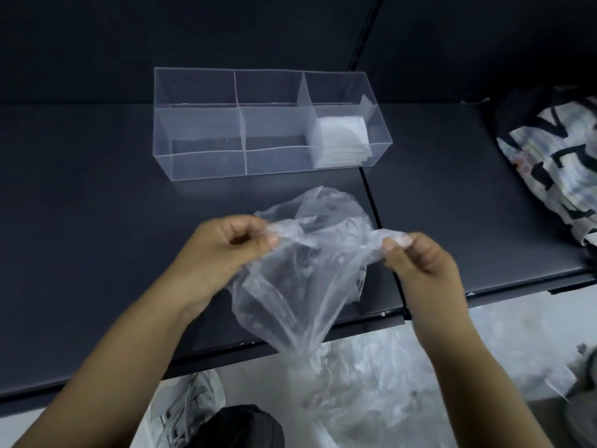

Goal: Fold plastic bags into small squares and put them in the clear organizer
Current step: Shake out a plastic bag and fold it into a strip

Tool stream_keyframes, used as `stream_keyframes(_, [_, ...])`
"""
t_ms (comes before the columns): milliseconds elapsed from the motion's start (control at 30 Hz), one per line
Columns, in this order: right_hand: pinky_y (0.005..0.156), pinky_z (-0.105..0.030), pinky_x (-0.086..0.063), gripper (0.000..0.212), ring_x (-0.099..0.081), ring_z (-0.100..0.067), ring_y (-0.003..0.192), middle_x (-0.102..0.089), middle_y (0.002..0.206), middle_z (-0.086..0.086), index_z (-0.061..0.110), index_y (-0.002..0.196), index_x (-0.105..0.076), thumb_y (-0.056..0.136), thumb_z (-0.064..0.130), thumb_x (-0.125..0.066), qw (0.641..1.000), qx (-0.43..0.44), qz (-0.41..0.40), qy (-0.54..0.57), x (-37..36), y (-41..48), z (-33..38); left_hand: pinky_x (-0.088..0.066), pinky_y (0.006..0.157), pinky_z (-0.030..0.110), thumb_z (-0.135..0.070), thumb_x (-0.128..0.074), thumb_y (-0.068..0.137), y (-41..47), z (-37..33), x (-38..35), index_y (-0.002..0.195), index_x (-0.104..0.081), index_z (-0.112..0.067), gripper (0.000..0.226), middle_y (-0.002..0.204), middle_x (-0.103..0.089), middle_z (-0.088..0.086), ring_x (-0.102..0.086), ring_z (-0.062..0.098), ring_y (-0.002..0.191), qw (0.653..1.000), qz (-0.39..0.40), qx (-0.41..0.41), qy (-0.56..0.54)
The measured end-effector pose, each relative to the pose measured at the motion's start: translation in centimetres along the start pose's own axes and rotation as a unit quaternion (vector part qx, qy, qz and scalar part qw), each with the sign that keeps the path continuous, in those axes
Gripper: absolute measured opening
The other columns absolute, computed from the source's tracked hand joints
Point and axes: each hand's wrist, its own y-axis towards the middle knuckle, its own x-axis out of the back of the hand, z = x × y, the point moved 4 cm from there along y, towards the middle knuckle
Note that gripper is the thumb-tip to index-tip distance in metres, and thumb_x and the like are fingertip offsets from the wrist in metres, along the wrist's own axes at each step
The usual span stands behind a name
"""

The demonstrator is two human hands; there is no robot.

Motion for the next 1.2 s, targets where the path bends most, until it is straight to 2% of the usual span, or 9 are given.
stream_keyframes(167, [0.091, -0.025, -0.050, 0.008, -0.065, -0.017, 0.106, -0.070, 0.111, -0.004, 0.009, 0.088, -0.057, 0.095, 0.010, -0.053, 0.994, 0.018, -0.007, 0.110, 1.8, 0.6, 0.4, -0.052, 0.065, 0.017, -0.045, -0.075, 0.066, -0.6, 0.1, 2.2, 0.075, -0.073, -0.017, 0.030, 0.073, -0.070, -0.001, -0.064, 0.010, 0.068, 0.997, -0.051, 0.005, -0.051])
stream_keyframes(433, [0.051, -0.018, -0.041, 0.014, -0.044, -0.007, 0.054, -0.051, 0.061, 0.007, 0.025, 0.084, -0.053, 0.098, 0.024, -0.053, 0.982, 0.168, -0.073, -0.055, 0.2, -0.5, 6.2, -0.039, 0.079, 0.016, -0.050, -0.054, 0.088, -2.8, -4.1, 3.3, 0.082, -0.062, -0.047, 0.010, 0.089, -0.062, -0.026, -0.057, -0.005, 0.088, 0.953, -0.241, -0.099, 0.151])
stream_keyframes(567, [0.046, -0.021, -0.040, 0.015, -0.047, -0.009, 0.049, -0.057, 0.060, -0.003, 0.024, 0.080, -0.057, 0.094, 0.026, -0.059, 0.978, 0.188, 0.006, -0.090, -2.4, -1.1, 9.0, -0.042, 0.086, 0.017, -0.078, -0.056, 0.069, -2.7, -8.3, -2.6, 0.122, -0.052, -0.052, 0.059, 0.124, -0.055, -0.033, -0.047, -0.017, 0.114, 0.956, 0.032, -0.138, 0.257])
stream_keyframes(633, [0.047, -0.019, -0.042, 0.016, -0.053, -0.010, 0.050, -0.062, 0.064, -0.001, 0.025, 0.082, -0.059, 0.092, 0.037, -0.060, 0.971, 0.206, 0.045, -0.115, -3.3, -1.2, 10.1, -0.056, 0.081, 0.026, -0.054, -0.068, 0.079, -2.5, -9.2, -5.2, 0.111, -0.066, -0.034, 0.038, 0.108, -0.070, -0.018, -0.065, -0.002, 0.101, 0.970, 0.123, -0.133, 0.163])
stream_keyframes(733, [0.045, -0.026, -0.045, 0.038, -0.057, -0.017, 0.050, -0.067, 0.068, -0.005, 0.033, 0.094, -0.060, 0.077, 0.067, -0.061, 0.969, 0.131, 0.169, -0.125, -3.0, -0.1, 10.1, -0.057, 0.081, 0.044, -0.035, -0.067, 0.086, -1.4, -8.3, -4.6, 0.086, -0.073, -0.015, 0.021, 0.081, -0.075, 0.005, -0.072, 0.025, 0.079, 0.994, 0.024, -0.076, 0.079])
stream_keyframes(833, [0.052, -0.014, -0.046, 0.045, -0.065, -0.009, 0.063, -0.072, 0.076, 0.003, 0.042, 0.102, -0.060, 0.065, 0.064, -0.073, 0.921, 0.022, 0.310, -0.237, -1.1, 1.1, 7.4, -0.057, 0.074, 0.036, -0.033, -0.066, 0.087, -0.6, -5.6, -1.6, 0.080, -0.073, -0.017, 0.019, 0.073, -0.073, -0.001, -0.069, 0.016, 0.068, 0.990, -0.115, -0.038, 0.072])
stream_keyframes(933, [0.063, -0.011, -0.044, 0.015, -0.066, -0.002, 0.067, -0.072, 0.071, 0.008, 0.033, 0.088, -0.067, 0.079, 0.026, -0.076, 0.929, 0.005, 0.212, -0.303, 1.7, 3.0, 4.2, -0.049, 0.055, 0.024, -0.032, -0.065, 0.089, -0.4, -2.8, 1.5, 0.072, -0.068, -0.016, 0.024, 0.057, -0.065, -0.008, -0.056, 0.003, 0.052, 0.974, -0.203, 0.006, 0.095])
stream_keyframes(1033, [0.066, -0.011, -0.045, 0.009, -0.066, -0.008, 0.082, -0.071, 0.079, 0.009, 0.029, 0.091, -0.067, 0.085, 0.023, -0.070, 0.955, -0.009, 0.086, -0.284, 4.3, 3.6, 2.2, -0.054, 0.068, 0.041, -0.031, -0.064, 0.090, -0.6, -0.4, 3.7, 0.077, -0.068, -0.013, 0.023, 0.070, -0.070, 0.006, -0.064, 0.019, 0.064, 0.960, -0.250, 0.039, 0.116])
stream_keyframes(1200, [0.087, -0.013, -0.046, 0.048, -0.058, 0.001, 0.102, -0.060, 0.112, 0.013, 0.043, 0.114, -0.061, 0.067, 0.051, -0.067, 0.961, -0.027, 0.224, -0.162, 0.6, 1.1, 1.4, -0.052, 0.072, 0.041, -0.029, -0.065, 0.090, -0.8, 1.2, 5.2, 0.075, -0.068, -0.017, 0.020, 0.075, -0.071, 0.009, -0.063, 0.020, 0.068, 0.951, -0.286, 0.055, 0.105])
